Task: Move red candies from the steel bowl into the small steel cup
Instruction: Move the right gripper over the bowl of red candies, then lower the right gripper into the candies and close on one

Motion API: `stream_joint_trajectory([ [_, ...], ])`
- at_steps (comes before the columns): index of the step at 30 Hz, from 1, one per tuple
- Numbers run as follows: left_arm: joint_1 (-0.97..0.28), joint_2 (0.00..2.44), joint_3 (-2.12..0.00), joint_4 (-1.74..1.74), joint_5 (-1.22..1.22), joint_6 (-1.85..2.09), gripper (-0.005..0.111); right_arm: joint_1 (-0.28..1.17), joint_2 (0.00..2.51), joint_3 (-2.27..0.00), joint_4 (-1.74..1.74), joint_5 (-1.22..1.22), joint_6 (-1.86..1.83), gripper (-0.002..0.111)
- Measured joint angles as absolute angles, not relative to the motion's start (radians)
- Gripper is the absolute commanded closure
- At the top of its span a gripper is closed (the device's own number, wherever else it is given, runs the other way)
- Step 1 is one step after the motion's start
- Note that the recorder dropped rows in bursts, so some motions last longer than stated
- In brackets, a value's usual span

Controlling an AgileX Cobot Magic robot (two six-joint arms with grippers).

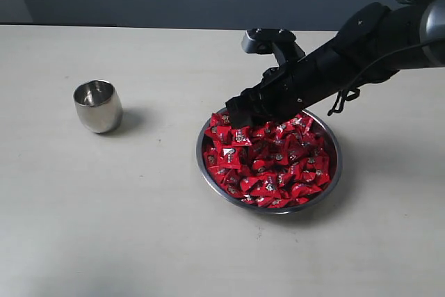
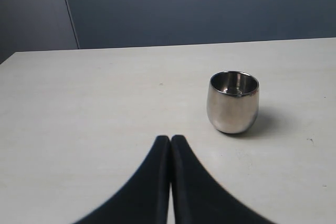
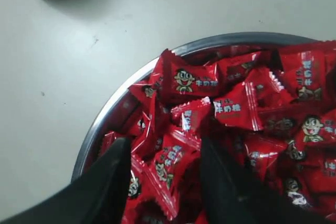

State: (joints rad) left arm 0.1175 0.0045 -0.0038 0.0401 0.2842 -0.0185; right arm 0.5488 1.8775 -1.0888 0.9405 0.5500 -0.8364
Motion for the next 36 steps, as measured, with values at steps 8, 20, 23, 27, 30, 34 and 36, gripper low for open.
stream_joint_trajectory([
  [8, 0.118, 0.004, -0.004, 0.04, 0.284, -0.018, 0.106, 0.551, 1.914, -1.089, 0.932, 0.554, -0.815, 0.066],
  [20, 0.118, 0.004, -0.004, 0.04, 0.284, -0.018, 0.106, 0.551, 1.914, -1.089, 0.932, 0.554, -0.807, 0.066],
  [23, 0.118, 0.004, -0.004, 0.04, 0.284, -0.018, 0.106, 0.551, 1.914, -1.089, 0.932, 0.556, -0.807, 0.066],
  [27, 0.118, 0.004, -0.004, 0.04, 0.284, -0.018, 0.106, 0.554, 1.914, -1.089, 0.932, 0.556, -0.807, 0.066],
  [30, 0.118, 0.004, -0.004, 0.04, 0.284, -0.018, 0.106, 0.567, 1.914, -1.089, 0.932, 0.544, -0.807, 0.066],
  [34, 0.118, 0.004, -0.004, 0.04, 0.284, -0.018, 0.106, 0.586, 1.93, -1.093, 0.932, 0.526, -0.807, 0.066],
  [36, 0.118, 0.004, -0.004, 0.04, 0.284, -0.018, 0.106, 0.588, 1.948, -1.093, 0.932, 0.526, -0.807, 0.066],
])
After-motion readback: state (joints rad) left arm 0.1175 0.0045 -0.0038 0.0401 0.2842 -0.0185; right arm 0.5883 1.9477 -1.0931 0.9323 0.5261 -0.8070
